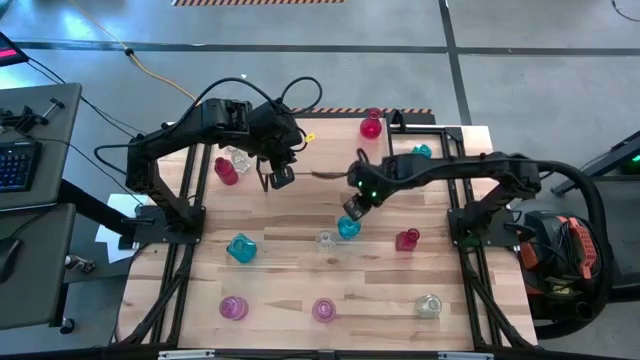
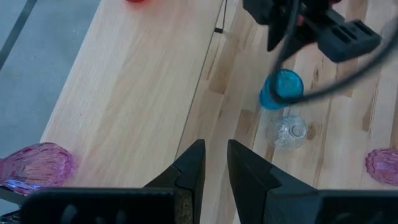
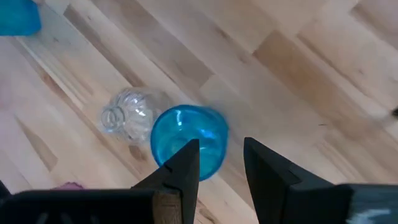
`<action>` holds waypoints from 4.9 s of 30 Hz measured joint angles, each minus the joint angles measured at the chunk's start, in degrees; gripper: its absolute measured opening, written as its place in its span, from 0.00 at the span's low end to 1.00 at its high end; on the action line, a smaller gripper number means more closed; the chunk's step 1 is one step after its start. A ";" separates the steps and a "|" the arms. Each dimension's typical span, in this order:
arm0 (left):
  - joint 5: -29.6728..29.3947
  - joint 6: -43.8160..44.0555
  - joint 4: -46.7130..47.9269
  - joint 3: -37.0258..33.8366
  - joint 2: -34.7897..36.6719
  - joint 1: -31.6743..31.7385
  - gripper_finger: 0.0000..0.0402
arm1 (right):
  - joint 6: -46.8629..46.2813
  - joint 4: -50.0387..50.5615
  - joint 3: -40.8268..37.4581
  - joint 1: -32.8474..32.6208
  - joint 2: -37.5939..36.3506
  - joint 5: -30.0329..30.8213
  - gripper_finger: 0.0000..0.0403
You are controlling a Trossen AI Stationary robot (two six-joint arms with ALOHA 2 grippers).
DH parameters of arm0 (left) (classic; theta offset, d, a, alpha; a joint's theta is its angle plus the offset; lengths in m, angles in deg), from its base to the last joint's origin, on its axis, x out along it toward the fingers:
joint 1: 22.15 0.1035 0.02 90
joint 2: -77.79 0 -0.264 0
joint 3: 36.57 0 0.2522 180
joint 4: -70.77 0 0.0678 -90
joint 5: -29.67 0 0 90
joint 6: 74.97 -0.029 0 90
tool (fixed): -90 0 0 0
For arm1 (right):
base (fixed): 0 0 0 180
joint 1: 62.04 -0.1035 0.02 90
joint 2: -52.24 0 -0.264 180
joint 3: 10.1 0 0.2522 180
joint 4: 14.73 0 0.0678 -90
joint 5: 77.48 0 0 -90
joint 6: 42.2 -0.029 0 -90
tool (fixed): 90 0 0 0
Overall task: Sort vases onto shelf
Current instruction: Put the bottom right blue vase on the shelf
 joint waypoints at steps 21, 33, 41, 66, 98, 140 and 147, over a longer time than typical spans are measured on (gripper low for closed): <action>-0.02 0.01 -0.58 0.00 0.00 -0.01 0.14 | -5.82 -2.34 0.00 -6.99 4.79 2.93 0.26; -0.02 0.02 -0.95 0.00 0.00 -0.01 0.14 | -6.03 -2.98 0.07 -6.84 7.63 3.39 0.26; -0.02 0.00 -0.95 0.00 0.00 0.00 0.14 | -6.89 -2.71 0.07 -6.69 7.63 3.39 0.08; -0.02 0.00 -1.11 0.00 0.00 -0.01 0.14 | -4.34 3.23 3.22 -2.21 1.75 -1.81 0.00; 0.00 0.00 -1.35 0.00 0.00 -0.01 0.14 | -2.02 -0.23 3.23 0.74 -0.60 -6.45 0.00; 0.00 0.00 -2.77 0.00 0.00 -0.01 0.14 | -2.30 -14.44 3.23 23.00 -9.64 -18.74 0.00; 0.00 0.02 -2.77 0.00 0.00 0.01 0.14 | -1.69 -17.36 3.23 26.40 -9.64 -16.25 0.00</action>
